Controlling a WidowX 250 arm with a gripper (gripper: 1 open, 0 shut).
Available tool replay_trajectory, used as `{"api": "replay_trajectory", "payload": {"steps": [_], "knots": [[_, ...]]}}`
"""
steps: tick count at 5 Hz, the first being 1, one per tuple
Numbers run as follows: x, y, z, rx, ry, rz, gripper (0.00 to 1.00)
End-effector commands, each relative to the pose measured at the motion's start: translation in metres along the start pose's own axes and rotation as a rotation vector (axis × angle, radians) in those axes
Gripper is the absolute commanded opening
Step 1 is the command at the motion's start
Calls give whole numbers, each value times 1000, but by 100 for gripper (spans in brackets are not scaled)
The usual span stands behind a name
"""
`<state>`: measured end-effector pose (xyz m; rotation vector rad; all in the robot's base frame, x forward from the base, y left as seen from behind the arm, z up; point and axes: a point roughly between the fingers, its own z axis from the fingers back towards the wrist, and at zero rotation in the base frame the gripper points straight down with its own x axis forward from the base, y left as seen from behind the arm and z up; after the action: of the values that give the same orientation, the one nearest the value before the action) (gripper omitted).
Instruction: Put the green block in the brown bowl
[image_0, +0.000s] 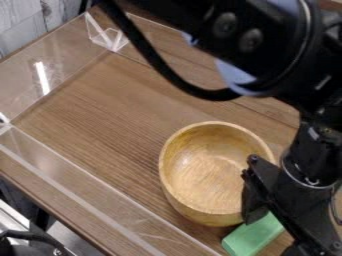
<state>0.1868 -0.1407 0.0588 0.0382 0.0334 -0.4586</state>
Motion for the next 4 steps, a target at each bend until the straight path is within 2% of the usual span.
{"api": "replay_trajectory", "payload": {"steps": [1, 4], "knots": [[6, 5, 12, -13, -59, 10, 100], [9, 12, 8, -17, -75, 8, 100]]}}
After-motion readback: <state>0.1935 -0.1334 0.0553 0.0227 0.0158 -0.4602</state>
